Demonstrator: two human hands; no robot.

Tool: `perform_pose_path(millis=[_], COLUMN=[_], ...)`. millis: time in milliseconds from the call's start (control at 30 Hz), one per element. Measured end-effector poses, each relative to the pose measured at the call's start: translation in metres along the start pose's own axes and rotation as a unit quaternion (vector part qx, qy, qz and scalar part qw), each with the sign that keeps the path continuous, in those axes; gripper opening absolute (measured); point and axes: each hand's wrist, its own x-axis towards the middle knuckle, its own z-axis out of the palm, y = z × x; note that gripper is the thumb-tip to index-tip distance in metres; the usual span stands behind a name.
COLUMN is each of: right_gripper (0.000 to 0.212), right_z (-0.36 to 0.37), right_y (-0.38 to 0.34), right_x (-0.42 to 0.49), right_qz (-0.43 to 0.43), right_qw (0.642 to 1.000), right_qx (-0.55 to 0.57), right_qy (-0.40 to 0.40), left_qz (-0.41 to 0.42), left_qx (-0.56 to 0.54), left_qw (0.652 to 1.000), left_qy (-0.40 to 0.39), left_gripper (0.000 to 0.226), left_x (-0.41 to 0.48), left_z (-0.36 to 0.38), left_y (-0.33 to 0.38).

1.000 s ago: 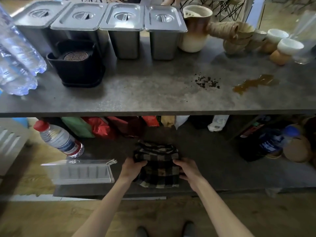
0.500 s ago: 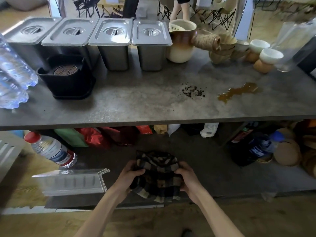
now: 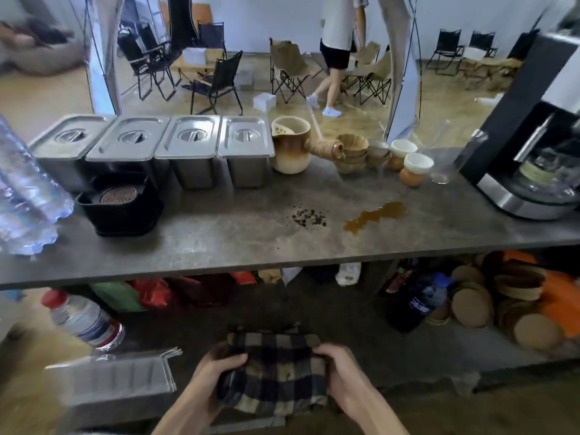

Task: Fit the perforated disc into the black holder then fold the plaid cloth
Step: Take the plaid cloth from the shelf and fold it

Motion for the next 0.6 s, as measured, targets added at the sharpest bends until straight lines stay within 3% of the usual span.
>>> perform_pose_path(millis=[100,167,267,400,600], right_gripper=[0.028,0.031,0.035,0.034,0.031], right_z=[0.0,0.0,0.001,0.003,0.009], right_y=[-0.014,-0.023,-0.038,-0.058,-0.09], right_x=[-0.019,-0.034,-0.057,-0.088,-0.126], right_qz=[-0.034,-0.053,-0.083,-0.119,-0.18], right_qw=[0.999,0.998,0.996,0.99,0.977], right_qx=[0.019,0.025,0.031,-0.001,-0.019], right_qy=[-0.009,-0.017,-0.034,-0.071,-0.113], left_qz=[0.029,0.034,0.069,0.103,0.139], left_qx=[-0.003,-0.008,0.009,0.001,-0.003], left_qw=[1.0,0.999,0.997,0.994,0.99], left_qy=[0.011,-0.008,-0.021,-0.022,-0.039], left_gripper=[0.089,0.096,0.091,0.029,0.029], left_x=[-0.014,-0.027,-0.046,-0.069,-0.09], left_z=[0.006,0.009,0.018,0.031,0.045], left_y=[0.015,0.025,0.04,0.061,0.093])
